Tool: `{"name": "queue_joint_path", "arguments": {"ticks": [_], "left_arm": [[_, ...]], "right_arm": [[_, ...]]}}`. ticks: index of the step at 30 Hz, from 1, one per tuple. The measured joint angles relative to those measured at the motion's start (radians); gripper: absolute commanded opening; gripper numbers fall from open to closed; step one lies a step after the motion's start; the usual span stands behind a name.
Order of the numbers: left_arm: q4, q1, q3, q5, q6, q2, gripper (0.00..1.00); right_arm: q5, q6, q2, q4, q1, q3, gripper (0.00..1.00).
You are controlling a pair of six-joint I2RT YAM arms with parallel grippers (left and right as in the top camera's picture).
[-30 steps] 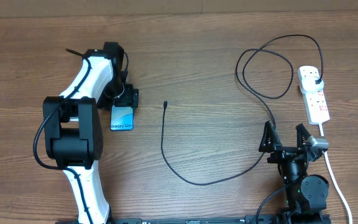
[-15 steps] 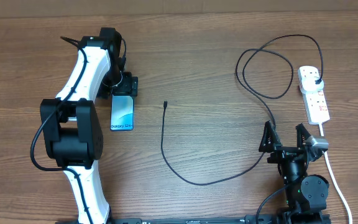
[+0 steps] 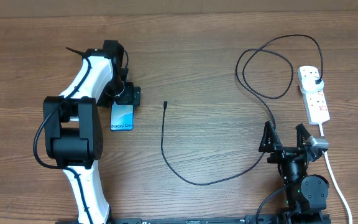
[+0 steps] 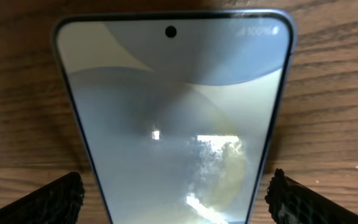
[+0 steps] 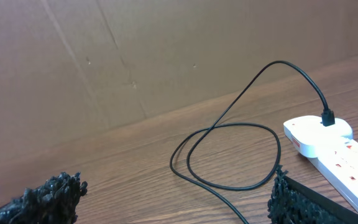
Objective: Plug charger to phone and switch on socket
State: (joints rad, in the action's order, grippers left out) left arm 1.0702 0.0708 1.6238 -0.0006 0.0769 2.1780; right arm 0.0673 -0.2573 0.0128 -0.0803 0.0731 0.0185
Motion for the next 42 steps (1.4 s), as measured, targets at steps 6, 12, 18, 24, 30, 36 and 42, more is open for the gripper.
{"name": "queue_joint_path", "arguments": {"ticks": [6,12,18,24,30,36,42], "left_arm": [[-0.055,0.0,-0.045,-0.01,-0.002,-0.008,0.89],[-0.084,0.0,-0.072,-0.012,-0.002,-0.024,0.87],[-0.085,0.0,-0.073,-0.013,-0.002,-0.025,0.82],[-0.084,0.0,-0.073,-0.013,0.001,-0.026,0.82],[-0.039,0.0,-0.06,-0.01,0.002,-0.022,0.81],[0.067,0.0,0.013,0.005,0.002,0.007,0.82],[0.112,0.0,0.13,0.043,0.002,0.011,0.82]], "right_arm": [[0.0,0.0,0.0,0.001,0.0,0.0,1.0],[0.0,0.0,0.0,0.0,0.0,0.0,1.0],[0.0,0.0,0.0,0.001,0.0,0.0,1.0],[0.0,0.0,0.0,0.0,0.0,0.0,1.0],[0.0,0.0,0.0,0.0,0.0,0.0,1.0],[0.0,0.0,0.0,0.0,0.0,0.0,1.0],[0.0,0.0,0.0,0.0,0.0,0.0,1.0]]}}
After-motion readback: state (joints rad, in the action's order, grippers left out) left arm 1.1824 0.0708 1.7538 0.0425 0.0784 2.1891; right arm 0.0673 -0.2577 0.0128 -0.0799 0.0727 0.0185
